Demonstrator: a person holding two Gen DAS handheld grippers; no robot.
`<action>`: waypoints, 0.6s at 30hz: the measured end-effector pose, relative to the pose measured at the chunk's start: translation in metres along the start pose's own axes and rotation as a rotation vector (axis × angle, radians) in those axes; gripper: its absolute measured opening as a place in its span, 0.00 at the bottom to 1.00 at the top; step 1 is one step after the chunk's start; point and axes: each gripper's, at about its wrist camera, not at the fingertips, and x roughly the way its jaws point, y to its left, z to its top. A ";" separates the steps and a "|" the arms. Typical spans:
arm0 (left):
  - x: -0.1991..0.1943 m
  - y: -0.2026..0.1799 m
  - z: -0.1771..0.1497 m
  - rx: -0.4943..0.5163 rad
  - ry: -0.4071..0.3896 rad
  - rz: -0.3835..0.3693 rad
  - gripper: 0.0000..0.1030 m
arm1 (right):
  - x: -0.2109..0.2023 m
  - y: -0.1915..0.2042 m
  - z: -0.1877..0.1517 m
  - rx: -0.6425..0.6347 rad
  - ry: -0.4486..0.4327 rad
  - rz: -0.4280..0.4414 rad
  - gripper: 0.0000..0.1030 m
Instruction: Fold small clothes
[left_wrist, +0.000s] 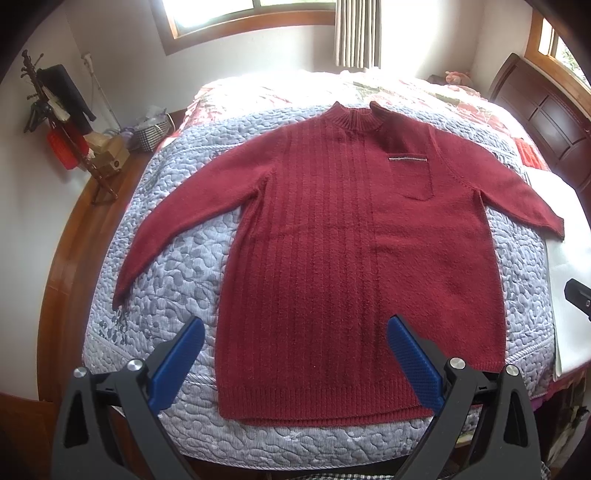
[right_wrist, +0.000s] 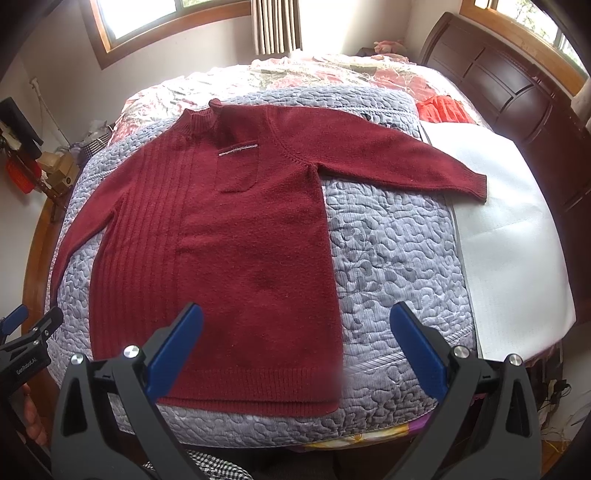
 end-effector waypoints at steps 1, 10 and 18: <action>0.001 0.000 0.000 0.000 0.001 0.001 0.96 | 0.000 0.000 0.000 -0.001 0.000 0.000 0.97; 0.001 0.001 0.000 -0.002 0.002 0.005 0.96 | 0.001 0.000 0.002 -0.001 -0.004 0.002 0.97; 0.001 0.001 -0.001 0.004 0.005 0.009 0.96 | 0.002 -0.001 0.001 0.003 0.003 0.003 0.97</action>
